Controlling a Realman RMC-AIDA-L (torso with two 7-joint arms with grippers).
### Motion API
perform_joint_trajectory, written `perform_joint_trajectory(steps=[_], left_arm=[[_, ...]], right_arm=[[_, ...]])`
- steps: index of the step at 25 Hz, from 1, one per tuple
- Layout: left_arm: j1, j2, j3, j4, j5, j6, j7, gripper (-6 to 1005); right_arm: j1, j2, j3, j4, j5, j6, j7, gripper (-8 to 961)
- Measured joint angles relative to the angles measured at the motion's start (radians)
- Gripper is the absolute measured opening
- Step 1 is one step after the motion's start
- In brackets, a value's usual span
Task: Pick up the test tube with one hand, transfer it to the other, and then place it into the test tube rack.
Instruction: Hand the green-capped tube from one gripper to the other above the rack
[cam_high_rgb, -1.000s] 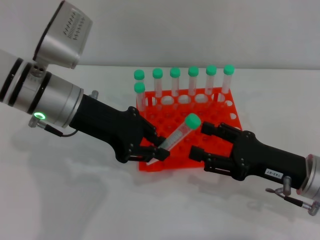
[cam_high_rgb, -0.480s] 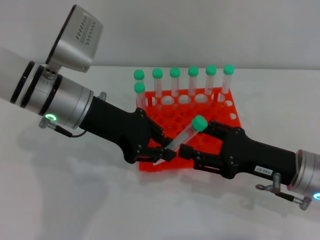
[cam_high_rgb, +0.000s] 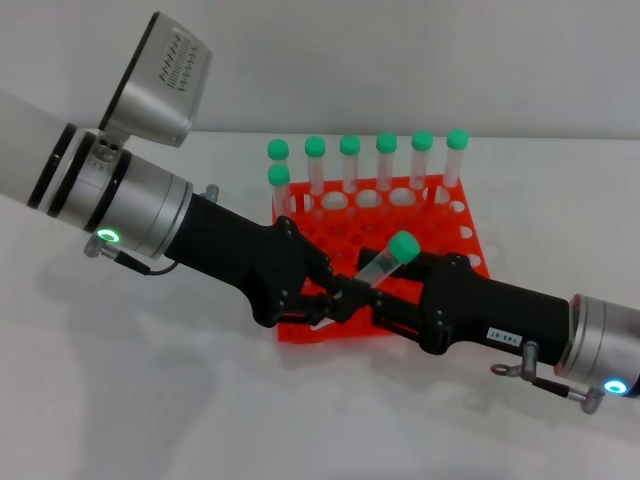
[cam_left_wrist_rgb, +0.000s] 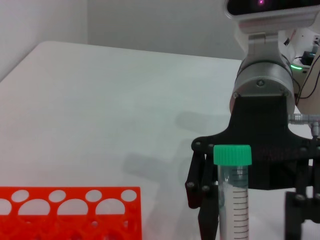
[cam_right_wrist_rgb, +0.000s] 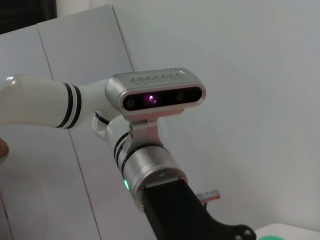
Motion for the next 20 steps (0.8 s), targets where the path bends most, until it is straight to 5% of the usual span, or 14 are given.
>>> perform_joint_trajectory(steps=[3, 20], left_arm=[[0.001, 0.0, 0.0, 0.0, 0.0, 0.0, 0.0, 206], [0.006, 0.001, 0.0, 0.015, 0.001, -0.026, 0.0, 211]], right_arm=[[-0.003, 0.0, 0.0, -0.005, 0.01, 0.0, 0.0, 459], [-0.006, 0.0, 0.001, -0.005, 0.014, 0.012, -0.007, 353]])
